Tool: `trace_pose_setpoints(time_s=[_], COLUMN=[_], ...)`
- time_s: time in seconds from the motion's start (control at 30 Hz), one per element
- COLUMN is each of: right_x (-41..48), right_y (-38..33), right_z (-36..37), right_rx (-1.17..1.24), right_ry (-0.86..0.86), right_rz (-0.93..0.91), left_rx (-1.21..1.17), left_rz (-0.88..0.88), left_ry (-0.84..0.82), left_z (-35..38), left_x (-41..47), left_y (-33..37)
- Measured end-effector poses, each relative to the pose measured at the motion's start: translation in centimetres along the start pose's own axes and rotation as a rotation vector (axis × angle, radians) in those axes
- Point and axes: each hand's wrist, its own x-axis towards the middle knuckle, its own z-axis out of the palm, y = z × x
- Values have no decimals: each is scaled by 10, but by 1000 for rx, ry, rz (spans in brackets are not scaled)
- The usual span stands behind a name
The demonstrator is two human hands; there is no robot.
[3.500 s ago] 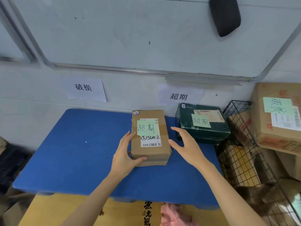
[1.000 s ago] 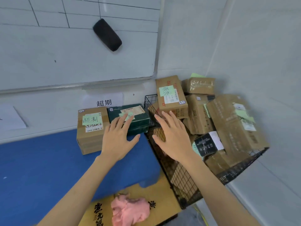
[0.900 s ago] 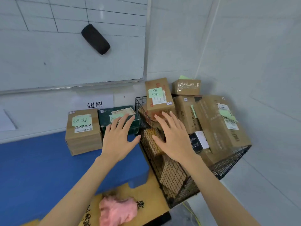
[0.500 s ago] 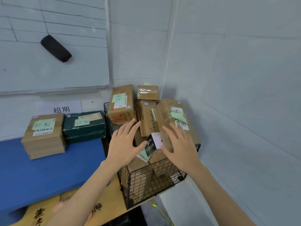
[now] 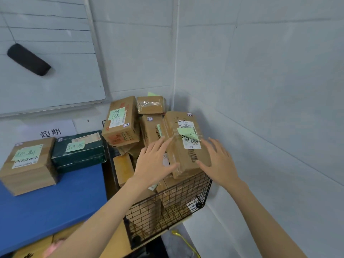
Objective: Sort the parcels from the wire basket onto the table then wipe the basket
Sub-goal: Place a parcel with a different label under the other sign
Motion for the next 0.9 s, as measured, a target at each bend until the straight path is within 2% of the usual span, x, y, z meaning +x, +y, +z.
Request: trace_pose_setpoints(time_s=[0.37, 0.67, 0.9], right_x=[43, 62, 65], right_y=[54, 74, 69], right_z=[16, 28, 35], right_rx=[110, 197, 264], right_ry=[-98, -235, -180], right_rz=[26, -51, -144], left_rx=[-51, -10, -68], left_rz=[12, -57, -136], left_ry=[-56, -53, -71], left_z=[28, 43, 40], left_x=[38, 36, 28], left_y=[1, 12, 9])
